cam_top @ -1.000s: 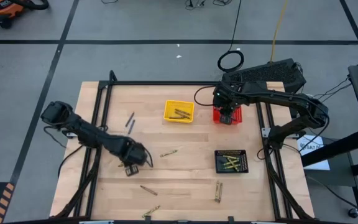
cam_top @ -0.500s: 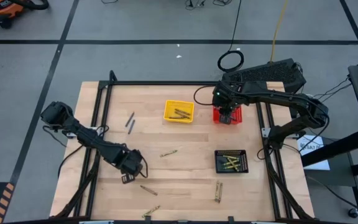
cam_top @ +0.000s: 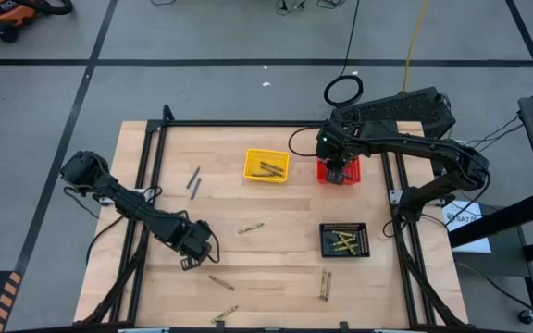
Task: Sort crayons
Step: Put the brown crayon into the yellow bin
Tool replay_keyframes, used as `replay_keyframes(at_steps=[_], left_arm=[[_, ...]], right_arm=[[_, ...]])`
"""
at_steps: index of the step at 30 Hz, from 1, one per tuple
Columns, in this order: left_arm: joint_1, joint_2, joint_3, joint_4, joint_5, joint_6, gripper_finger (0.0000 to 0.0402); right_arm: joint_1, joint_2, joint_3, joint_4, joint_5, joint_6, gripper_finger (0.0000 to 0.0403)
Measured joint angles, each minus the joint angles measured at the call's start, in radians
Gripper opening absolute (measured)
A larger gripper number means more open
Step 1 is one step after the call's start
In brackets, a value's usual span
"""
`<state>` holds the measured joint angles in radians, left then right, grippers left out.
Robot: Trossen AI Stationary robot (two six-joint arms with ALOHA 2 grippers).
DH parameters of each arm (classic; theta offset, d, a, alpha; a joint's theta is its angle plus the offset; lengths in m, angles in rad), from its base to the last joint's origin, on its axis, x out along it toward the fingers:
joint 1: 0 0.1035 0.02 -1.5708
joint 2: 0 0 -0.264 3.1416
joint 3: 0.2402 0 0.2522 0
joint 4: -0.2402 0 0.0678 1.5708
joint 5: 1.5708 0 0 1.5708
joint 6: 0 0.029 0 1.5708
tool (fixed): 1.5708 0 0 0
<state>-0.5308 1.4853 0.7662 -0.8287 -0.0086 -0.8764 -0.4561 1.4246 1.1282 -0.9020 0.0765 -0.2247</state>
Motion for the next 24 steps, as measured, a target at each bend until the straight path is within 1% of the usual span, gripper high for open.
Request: replay_keyframes(at_steps=[5, 12, 24], left_arm=[[0.000, 0.000, -0.005, 0.013, 0.000, 0.000, 0.0081], [0.000, 0.000, -0.052, 0.029, 0.000, -0.009, 0.0081], [-0.001, 0.014, -0.052, 0.068, 0.002, 0.000, 0.0081]], right_arm=[[0.000, 0.000, 0.000, 0.000, 0.000, 0.000, 0.0116], [0.000, 0.000, 0.000, 0.000, 0.000, 0.000, 0.0116], [0.000, 0.000, 0.000, 0.011, 0.000, 0.000, 0.0116]])
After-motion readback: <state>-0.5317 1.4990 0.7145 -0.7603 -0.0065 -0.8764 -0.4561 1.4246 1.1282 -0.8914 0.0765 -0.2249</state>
